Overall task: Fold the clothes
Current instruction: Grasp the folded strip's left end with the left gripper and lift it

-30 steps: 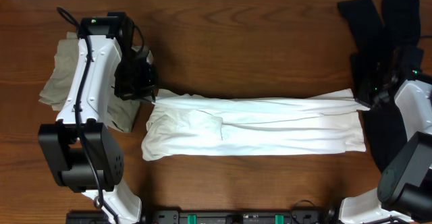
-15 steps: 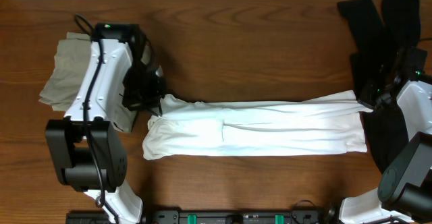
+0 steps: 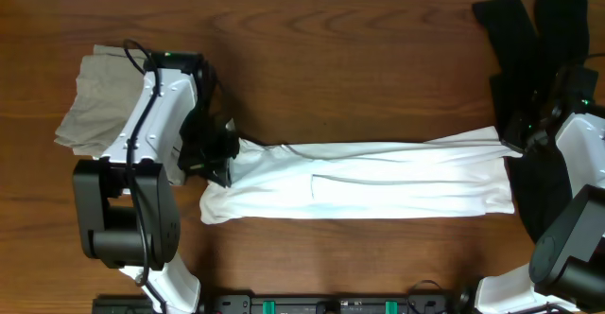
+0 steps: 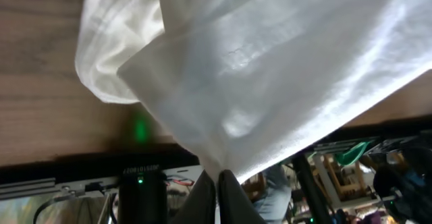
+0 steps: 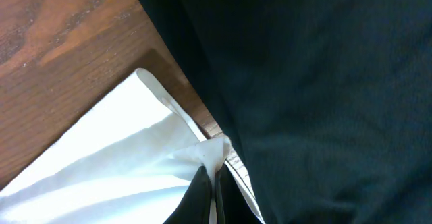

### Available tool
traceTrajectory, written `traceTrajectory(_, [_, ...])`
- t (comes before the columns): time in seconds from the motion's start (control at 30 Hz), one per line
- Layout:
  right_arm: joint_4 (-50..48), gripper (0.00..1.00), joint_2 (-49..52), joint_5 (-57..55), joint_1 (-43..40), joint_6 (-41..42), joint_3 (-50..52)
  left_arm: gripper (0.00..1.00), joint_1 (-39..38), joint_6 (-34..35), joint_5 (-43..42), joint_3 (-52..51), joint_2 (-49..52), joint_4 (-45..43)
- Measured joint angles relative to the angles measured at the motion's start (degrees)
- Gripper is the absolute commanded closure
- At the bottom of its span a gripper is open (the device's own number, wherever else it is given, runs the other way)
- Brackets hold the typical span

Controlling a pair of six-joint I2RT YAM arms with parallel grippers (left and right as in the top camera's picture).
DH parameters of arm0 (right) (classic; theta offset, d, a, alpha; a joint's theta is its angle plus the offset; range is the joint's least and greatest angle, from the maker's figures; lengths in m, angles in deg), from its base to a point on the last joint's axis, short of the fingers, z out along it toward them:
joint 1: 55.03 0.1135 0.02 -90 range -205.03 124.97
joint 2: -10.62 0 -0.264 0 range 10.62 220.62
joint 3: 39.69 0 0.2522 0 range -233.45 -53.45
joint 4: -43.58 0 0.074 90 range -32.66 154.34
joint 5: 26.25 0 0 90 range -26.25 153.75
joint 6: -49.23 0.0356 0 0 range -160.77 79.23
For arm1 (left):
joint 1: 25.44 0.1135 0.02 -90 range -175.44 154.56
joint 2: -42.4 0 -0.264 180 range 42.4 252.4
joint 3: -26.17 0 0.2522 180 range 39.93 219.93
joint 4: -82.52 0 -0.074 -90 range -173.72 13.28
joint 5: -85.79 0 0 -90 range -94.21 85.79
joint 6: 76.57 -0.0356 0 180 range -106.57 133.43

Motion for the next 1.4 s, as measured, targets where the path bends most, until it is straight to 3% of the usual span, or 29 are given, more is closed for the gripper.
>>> traceTrajectory(0.27, [0.09,0.98,0.00,0.00,0.00,0.00,0.00,0.94,0.00,-0.02,0.13,-4.00,0.00,-0.17])
traceTrajectory(0.3, [0.11,0.98,0.00,0.00,0.00,0.00,0.00,0.86,0.00,0.00,0.24,-4.15,0.00,-0.20])
traceTrajectory(0.33, [0.13,0.98,0.00,0.00,0.00,0.00,0.00,0.67,0.00,0.02,0.46,-4.24,0.00,-0.28])
traceTrajectory(0.37, [0.17,0.98,0.00,0.00,0.00,0.00,0.00,0.61,0.00,-0.13,0.68,-4.24,0.00,-0.31])
traceTrajectory(0.6, [0.31,0.98,0.00,-0.02,0.00,0.00,0.00,0.57,0.00,0.00,1.38,-4.35,0.00,-0.04])
traceTrajectory(0.8, [0.31,0.98,0.00,-0.04,0.00,0.00,0.00,0.72,0.00,0.17,1.40,-4.35,0.00,-2.12])
traceTrajectory(1.0, [0.81,0.98,0.00,-0.04,0.00,0.00,0.00,0.89,-0.17,0.13,-1.68,-4.42,0.00,-11.82])
traceTrajectory(1.4, [5.42,0.98,0.00,-0.85,0.00,0.00,0.00,0.91,-5.90,0.00,-4.35,-4.42,0.00,-17.77])
